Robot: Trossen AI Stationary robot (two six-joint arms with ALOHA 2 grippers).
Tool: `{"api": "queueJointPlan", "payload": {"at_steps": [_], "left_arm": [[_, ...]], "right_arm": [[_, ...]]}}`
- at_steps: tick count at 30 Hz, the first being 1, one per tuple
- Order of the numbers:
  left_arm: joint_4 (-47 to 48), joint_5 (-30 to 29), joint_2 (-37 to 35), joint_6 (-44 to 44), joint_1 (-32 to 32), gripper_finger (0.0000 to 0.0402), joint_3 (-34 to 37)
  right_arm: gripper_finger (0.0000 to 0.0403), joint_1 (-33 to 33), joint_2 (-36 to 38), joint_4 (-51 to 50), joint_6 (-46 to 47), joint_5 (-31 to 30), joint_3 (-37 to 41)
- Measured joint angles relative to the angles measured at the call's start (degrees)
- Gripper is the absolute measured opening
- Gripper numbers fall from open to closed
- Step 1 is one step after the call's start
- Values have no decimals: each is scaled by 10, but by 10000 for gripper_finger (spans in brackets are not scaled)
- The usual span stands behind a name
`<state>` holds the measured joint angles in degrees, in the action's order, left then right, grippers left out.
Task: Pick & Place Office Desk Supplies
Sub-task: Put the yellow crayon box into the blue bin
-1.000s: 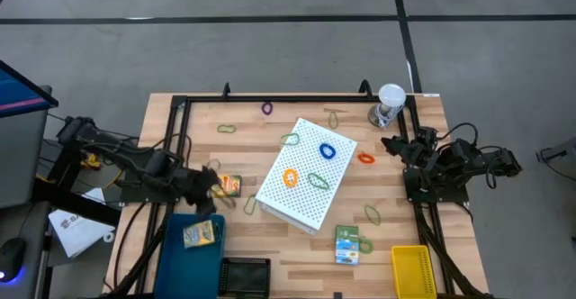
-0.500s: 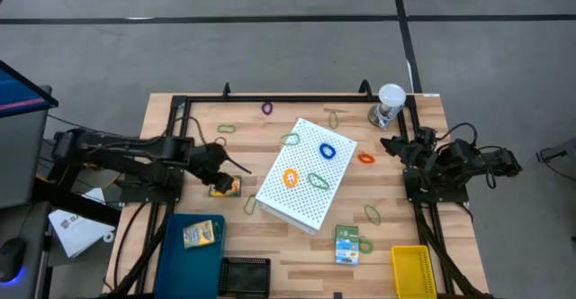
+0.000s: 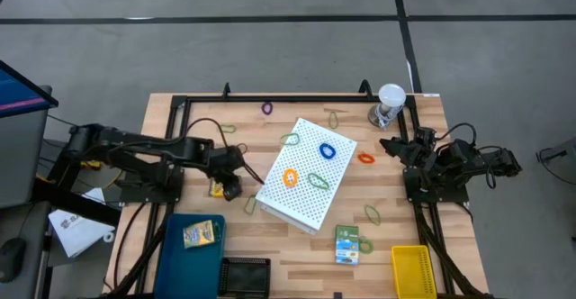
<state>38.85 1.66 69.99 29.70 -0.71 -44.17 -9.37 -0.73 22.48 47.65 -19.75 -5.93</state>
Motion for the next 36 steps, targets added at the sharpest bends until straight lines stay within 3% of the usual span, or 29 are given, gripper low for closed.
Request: {"api": "queueJointPlan", "payload": {"at_steps": [3, 9, 17, 25, 36], "left_arm": [[28, 11, 14, -74, -14, 99, -2], [42, 12, 52, -158, -45, 10, -2], [20, 64, 90, -178, -91, 1, -2], [26, 84, 117, -202, -98, 0, -1], [19, 59, 123, -210, -120, 0, 6]], "right_arm": [[195, 0, 0, -1, 4, 0, 0], [195, -1, 0, -6, 7, 2, 0], [195, -1, 0, -6, 12, 2, 0], [195, -8, 0, -9, 14, 2, 0], [195, -12, 0, -8, 17, 2, 0]]}}
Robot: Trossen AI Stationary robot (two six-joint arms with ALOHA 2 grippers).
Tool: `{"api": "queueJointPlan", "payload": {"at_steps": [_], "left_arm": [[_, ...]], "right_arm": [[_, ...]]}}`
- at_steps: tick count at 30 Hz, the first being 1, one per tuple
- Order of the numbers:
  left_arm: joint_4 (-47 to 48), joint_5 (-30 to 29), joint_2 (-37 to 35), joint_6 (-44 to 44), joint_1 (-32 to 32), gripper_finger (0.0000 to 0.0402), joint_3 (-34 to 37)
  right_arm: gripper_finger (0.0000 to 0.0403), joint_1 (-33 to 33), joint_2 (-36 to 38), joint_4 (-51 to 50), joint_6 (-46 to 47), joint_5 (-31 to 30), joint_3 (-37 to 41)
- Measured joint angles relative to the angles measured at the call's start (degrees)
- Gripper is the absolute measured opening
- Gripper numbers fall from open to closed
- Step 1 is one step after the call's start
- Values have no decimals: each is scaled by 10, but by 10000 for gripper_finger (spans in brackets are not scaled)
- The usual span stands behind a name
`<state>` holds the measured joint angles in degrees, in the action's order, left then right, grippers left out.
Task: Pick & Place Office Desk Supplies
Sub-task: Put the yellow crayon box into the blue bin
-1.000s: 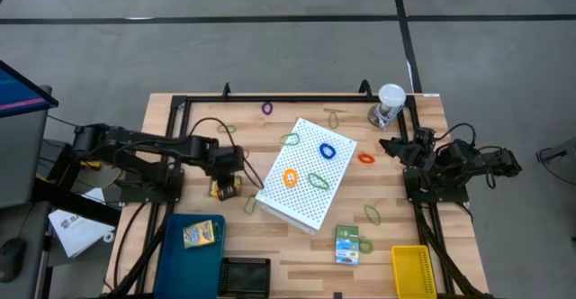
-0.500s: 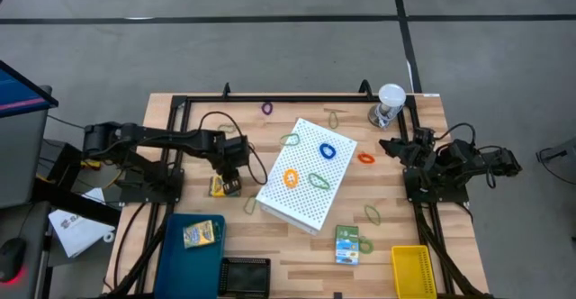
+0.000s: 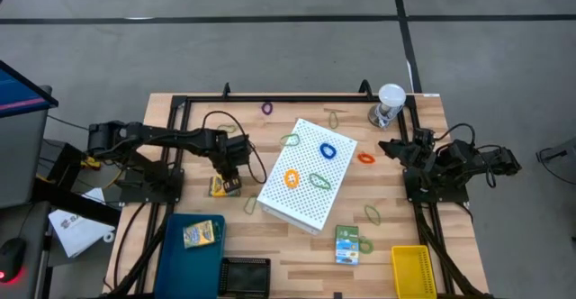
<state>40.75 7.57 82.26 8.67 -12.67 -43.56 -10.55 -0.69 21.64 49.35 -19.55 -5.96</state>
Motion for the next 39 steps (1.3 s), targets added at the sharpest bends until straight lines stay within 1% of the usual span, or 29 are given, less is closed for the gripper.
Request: {"api": "queueJointPlan", "payload": {"at_steps": [6, 11, 15, 20, 32, 39], "left_arm": [[-17, 9, -3, -5, -22, 0, 27], [-27, 10, -9, -8, -40, 0, 32], [-38, -22, -17, -10, -60, 0, 33], [-41, -21, -17, -24, -84, 0, 33], [-67, -40, -17, -37, -146, 0, 33], [-69, -19, -17, -34, -178, 0, 33]], "right_arm": [[195, 0, 0, -1, 2, 0, 0], [195, 0, 0, -1, 7, 0, 0], [195, 0, 0, -1, 8, 0, 0], [195, 0, 0, -1, 8, 0, 0], [195, 0, 0, 0, 8, 0, 0], [195, 0, 0, 1, 12, -1, 0]]}}
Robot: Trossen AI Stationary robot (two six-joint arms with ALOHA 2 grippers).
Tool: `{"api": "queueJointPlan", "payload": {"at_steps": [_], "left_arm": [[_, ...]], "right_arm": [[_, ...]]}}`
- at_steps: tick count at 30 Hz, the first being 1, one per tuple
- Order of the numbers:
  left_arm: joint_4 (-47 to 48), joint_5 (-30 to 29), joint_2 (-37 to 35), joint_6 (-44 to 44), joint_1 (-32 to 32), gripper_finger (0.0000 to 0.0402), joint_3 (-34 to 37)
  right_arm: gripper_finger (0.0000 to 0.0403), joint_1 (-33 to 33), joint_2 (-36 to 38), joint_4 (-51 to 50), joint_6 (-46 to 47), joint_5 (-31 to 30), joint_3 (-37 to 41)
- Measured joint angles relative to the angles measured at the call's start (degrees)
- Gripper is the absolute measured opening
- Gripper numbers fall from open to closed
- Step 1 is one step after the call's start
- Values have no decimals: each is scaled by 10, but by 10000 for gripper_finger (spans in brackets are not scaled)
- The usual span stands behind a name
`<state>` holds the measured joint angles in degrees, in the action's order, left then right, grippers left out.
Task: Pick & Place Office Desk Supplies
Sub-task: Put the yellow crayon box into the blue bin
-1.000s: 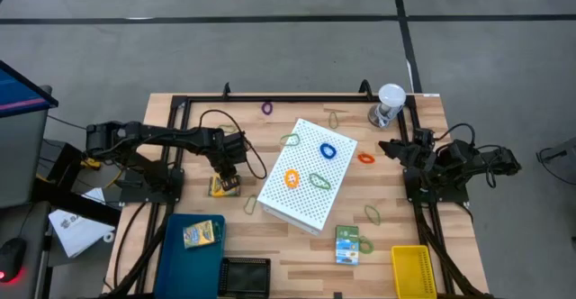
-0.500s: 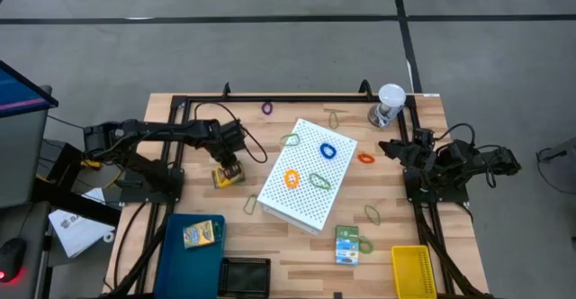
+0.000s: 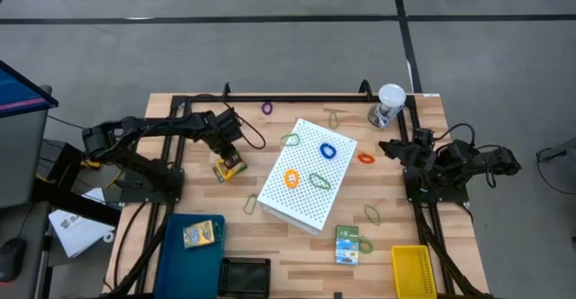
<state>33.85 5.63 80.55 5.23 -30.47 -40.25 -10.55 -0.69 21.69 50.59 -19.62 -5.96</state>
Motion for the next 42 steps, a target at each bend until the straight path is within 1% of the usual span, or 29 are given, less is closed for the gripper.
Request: {"api": "queueJointPlan", "payload": {"at_steps": [3, 7, 12, 22, 26, 31, 38, 42], "left_arm": [[5, 3, 0, 0, 0, 0, 0], [7, 23, -16, 12, 1, 0, 0], [13, 15, -28, 12, 0, 0, 0], [-3, -16, -22, 22, 0, 0, 20], [-13, -7, -23, 27, -2, 0, 29], [-12, -12, -38, 27, -2, 0, 32], [-25, -10, -35, 27, -9, 0, 44], [-27, -35, -34, 30, -18, 0, 46]], "right_arm": [[195, 0, 0, 0, 0, 0, 0], [195, 0, 0, 0, 4, 0, 0], [195, 0, 0, -1, 4, 0, 0], [195, 0, 0, -3, 2, -2, 0], [195, 0, 0, -3, 3, -2, 0], [195, 0, 0, -3, 4, -7, 0], [195, 0, 0, -3, 4, -13, 0], [195, 0, 0, -3, 4, -13, 0]]}}
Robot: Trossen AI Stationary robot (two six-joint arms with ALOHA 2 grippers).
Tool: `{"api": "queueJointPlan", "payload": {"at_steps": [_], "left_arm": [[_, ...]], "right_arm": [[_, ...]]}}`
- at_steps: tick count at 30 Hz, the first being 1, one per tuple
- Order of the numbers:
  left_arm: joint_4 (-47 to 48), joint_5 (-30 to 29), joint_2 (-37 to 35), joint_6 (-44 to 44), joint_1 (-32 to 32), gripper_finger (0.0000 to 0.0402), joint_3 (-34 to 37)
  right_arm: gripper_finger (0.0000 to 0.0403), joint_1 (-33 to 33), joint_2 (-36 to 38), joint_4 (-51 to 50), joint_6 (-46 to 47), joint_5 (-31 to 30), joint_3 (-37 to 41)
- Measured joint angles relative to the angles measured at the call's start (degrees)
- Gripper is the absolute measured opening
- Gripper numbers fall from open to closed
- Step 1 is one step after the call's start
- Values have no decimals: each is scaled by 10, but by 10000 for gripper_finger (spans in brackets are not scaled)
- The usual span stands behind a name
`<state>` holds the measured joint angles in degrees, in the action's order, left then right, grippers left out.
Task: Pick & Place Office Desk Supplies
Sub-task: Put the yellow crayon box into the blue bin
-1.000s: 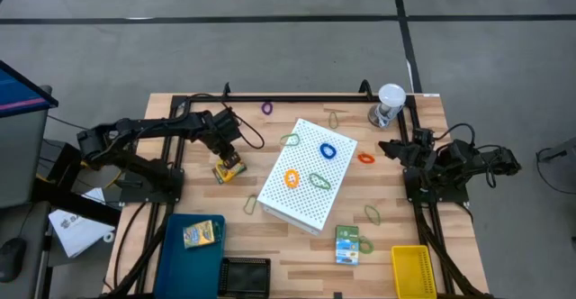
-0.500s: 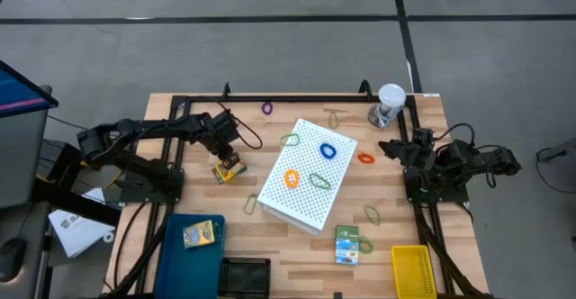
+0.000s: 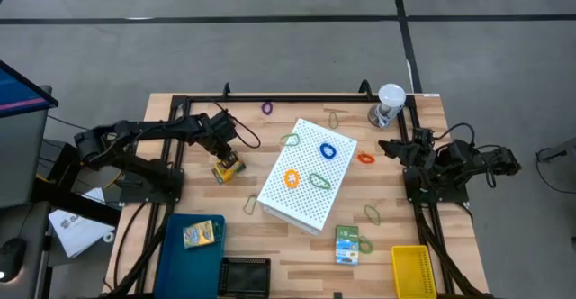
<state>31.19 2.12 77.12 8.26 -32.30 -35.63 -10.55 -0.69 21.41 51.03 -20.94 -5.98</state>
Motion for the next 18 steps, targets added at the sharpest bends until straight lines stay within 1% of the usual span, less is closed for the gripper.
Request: {"api": "queueJointPlan", "payload": {"at_steps": [4, 14, 18], "left_arm": [[2, -17, 3, -2, -16, 0, 3], [-12, -14, 3, -6, -40, 0, 3], [-8, -2, 3, -15, -45, 0, 3]], "right_arm": [[195, 0, 0, 0, 0, 0, 0], [195, 0, 0, -1, 0, -1, 0], [195, 0, 0, -2, 0, -1, 0]]}}
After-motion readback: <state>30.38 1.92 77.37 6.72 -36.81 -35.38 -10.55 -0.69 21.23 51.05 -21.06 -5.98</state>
